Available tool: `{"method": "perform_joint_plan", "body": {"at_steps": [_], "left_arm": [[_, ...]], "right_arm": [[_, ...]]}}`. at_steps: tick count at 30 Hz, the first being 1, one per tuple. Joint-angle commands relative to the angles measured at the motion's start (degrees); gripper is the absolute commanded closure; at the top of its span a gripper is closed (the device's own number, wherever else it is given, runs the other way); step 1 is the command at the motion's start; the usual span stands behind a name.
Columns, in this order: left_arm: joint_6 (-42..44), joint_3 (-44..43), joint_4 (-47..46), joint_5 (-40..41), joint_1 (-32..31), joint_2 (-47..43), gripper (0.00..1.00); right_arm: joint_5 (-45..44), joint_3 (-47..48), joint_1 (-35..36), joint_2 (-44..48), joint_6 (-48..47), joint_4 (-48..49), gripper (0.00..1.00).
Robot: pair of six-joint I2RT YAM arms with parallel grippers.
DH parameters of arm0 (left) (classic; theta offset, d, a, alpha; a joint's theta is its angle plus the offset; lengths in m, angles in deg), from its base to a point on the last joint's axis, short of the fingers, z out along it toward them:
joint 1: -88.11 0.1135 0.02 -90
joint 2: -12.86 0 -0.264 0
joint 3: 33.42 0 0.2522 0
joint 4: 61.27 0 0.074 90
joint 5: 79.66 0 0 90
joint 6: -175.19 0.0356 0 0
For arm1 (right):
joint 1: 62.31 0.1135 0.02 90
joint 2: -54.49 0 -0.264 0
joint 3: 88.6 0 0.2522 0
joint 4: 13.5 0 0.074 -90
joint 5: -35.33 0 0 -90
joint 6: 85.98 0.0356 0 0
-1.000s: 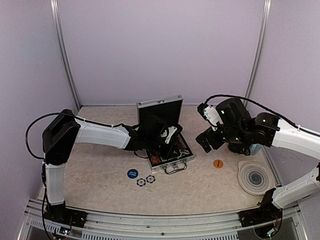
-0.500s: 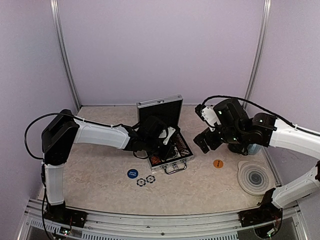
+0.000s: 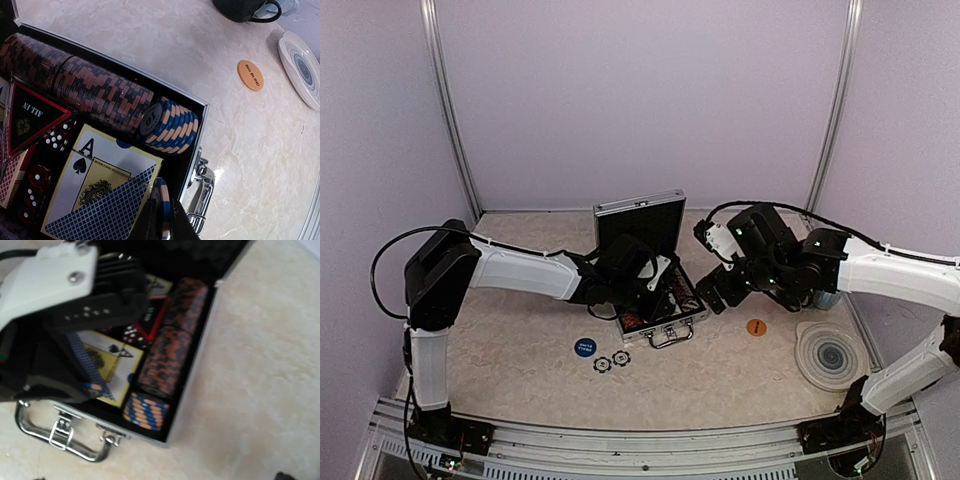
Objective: Pack up texas hold em set
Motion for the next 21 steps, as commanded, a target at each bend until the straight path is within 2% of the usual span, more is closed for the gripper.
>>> {"method": "perform_joint_plan", "body": {"at_steps": [1, 6, 12, 21], "left_arm": [[-1.05, 0.49, -1.08, -0.9, -0.82, 1.95, 0.88], [-1.0, -0.81, -0.14, -0.83, -0.8, 2.4, 0.86], [-1.34, -0.71, 0.29, -0.8, -0.84, 0.83, 0.71], [-2.18, -0.2, -0.39, -2.04, -0.84, -1.33, 0.69]], "right_arm": [[2.94, 0.69, -0.29, -4.12, -0.71, 3.04, 0.01], [5.06, 3.11, -0.29, -6.31, -2.39, 3.43, 0.01], [6.31, 3.89, -0.29, -5.28, -4.16, 3.55, 0.01], [5.33, 3.39, -0.29, -3.69, -4.57, 3.0, 0.01]]}}
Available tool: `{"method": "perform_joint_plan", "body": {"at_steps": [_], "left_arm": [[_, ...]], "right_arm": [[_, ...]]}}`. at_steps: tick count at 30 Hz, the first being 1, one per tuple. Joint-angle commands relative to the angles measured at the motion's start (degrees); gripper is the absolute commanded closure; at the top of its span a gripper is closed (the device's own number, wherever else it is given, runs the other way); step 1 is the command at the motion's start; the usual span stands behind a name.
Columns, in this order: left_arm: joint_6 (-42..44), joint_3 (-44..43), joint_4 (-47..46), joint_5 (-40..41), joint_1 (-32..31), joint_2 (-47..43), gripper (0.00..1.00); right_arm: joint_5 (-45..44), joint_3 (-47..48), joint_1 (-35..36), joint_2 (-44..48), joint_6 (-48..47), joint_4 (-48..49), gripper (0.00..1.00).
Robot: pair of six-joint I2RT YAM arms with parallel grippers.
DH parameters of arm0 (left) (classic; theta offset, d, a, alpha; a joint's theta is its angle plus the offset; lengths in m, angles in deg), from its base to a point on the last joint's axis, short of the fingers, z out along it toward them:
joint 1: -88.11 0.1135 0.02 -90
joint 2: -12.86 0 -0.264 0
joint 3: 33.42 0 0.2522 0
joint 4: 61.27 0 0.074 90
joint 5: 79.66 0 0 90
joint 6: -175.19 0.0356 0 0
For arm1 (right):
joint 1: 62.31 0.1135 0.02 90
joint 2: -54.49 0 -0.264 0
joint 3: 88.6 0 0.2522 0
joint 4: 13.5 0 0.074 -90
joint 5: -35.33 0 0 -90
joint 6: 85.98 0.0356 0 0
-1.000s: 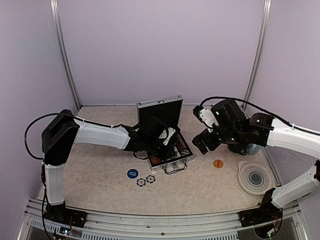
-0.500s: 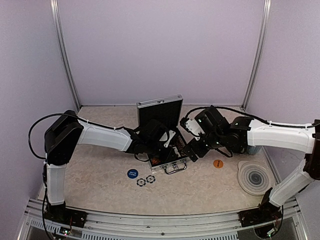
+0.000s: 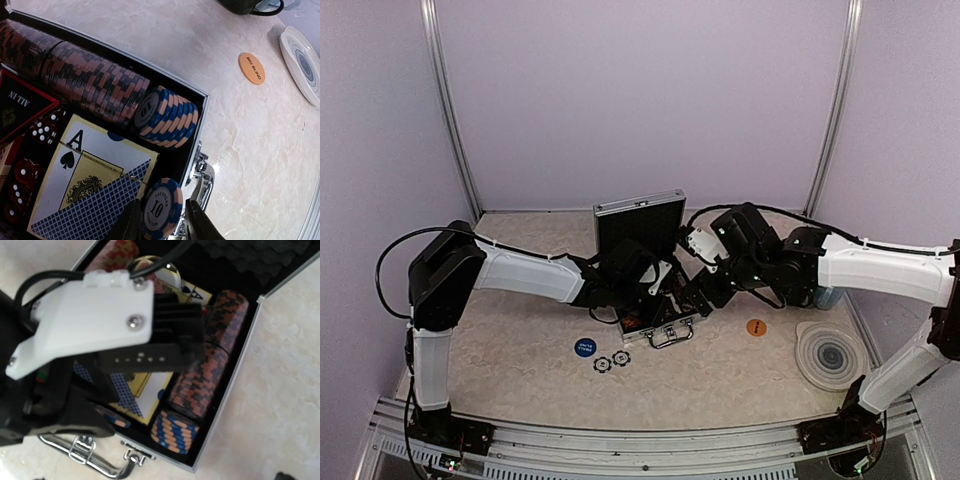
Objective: Pack up texas hold em set
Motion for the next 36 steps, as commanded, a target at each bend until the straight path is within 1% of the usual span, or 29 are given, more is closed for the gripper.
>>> {"method": "perform_joint_plan", "body": {"at_steps": [1, 3, 6, 13, 23, 36], "left_arm": [[-0.89, -0.09, -0.62, -1.64, -0.4, -2.69, 0.68], [-1.01, 0.11, -0.97, -1.84, -0.4, -3.09, 0.66], [-1.18, 0.49, -1.63, -1.86, -0.4, -3.33, 0.66], [-1.98, 1.05, -2.6, -3.13, -0.39, -2.93, 0.71], [-2.26, 1.92, -2.65, -1.85, -0.34, -2.21, 0.78], [-2.66, 2.02, -3.14, -2.53, 0.44, -0.6, 0.98]], "right_arm": [[0.11, 0.79, -0.29, 2.93, -0.68, 0.23, 0.01], [-0.08, 0.56, -0.29, 3.5, -0.71, 0.19, 0.01], [-0.25, 0.18, -0.29, 4.12, -0.41, 0.05, 0.01], [-0.54, -0.66, -0.29, 5.65, 0.29, -0.27, 0.01], [-0.03, -0.83, -0.28, 6.69, 1.05, -0.51, 0.01], [-0.07, -0.71, -0.23, 6.58, 1.36, -0.66, 0.01]]}}
